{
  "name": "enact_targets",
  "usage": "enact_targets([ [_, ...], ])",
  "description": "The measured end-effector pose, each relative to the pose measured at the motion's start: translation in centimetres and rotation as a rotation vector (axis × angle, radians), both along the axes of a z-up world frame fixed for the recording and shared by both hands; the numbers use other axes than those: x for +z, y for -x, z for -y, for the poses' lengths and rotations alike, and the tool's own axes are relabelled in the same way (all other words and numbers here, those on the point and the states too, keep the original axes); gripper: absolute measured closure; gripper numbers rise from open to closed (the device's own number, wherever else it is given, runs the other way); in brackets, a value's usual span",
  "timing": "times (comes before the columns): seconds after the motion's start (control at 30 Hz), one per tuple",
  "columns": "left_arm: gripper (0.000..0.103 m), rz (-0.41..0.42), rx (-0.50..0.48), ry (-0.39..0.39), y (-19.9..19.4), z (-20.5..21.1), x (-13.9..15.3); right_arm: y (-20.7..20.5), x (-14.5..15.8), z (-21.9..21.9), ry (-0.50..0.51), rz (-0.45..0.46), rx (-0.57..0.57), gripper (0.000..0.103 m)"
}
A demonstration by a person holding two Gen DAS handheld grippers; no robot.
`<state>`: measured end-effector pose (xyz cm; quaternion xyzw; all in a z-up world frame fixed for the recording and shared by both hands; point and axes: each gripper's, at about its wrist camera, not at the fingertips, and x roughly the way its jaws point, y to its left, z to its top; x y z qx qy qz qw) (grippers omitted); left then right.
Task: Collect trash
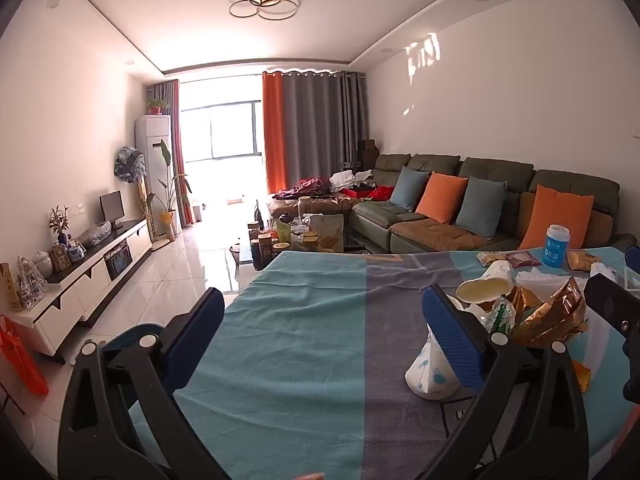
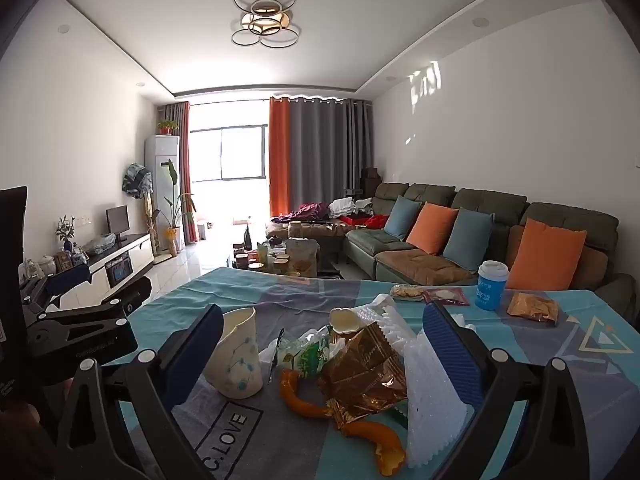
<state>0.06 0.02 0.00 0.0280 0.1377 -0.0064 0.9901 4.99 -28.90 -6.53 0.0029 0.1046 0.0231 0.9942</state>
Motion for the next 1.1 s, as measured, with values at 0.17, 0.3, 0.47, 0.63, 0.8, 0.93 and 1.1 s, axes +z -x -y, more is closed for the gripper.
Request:
enact_targets([
  [0.17,0.005,0.028,-0.014,-0.003,0.1,-0.1,0.1,0.7,0.1,-0.1,0.000,0.031,-0.009,0.007],
  [0.3,0.005,0.026,-0.016,0.010,0.5,-0.3,0.3,0.2,0.1,-0.1,0.003,0.010,-0.008,0.007],
  [0.47,0.005,0.034,-0.012,0.024,0.8,0.1,0.1,0.5,0.2,0.1,-0.001,0.018,-0.005,0.007],
  [0.63,0.005,0.037,-0.014,0.027,0.8,0.2,0.2,0.5,0.2,0.0,-0.004,0.018,-0.008,0.007],
  [0.8,0.005,0.039,-0.014,0.033,0.9,0.2,0.3,0.8,0.3,0.0,-0.009,0.021,-0.006,0.007],
  [0.93,0.005,0.035,-0.015,0.040,0.7,0.1,0.2,0.6,0.3,-0.2,-0.010,0.019,-0.002,0.007],
  [1.1,0.005,0.037,-0.016,0.041,0.6,0.3,0.2,0.4,0.3,-0.2,-0.014,0.014,-0.001,0.007],
])
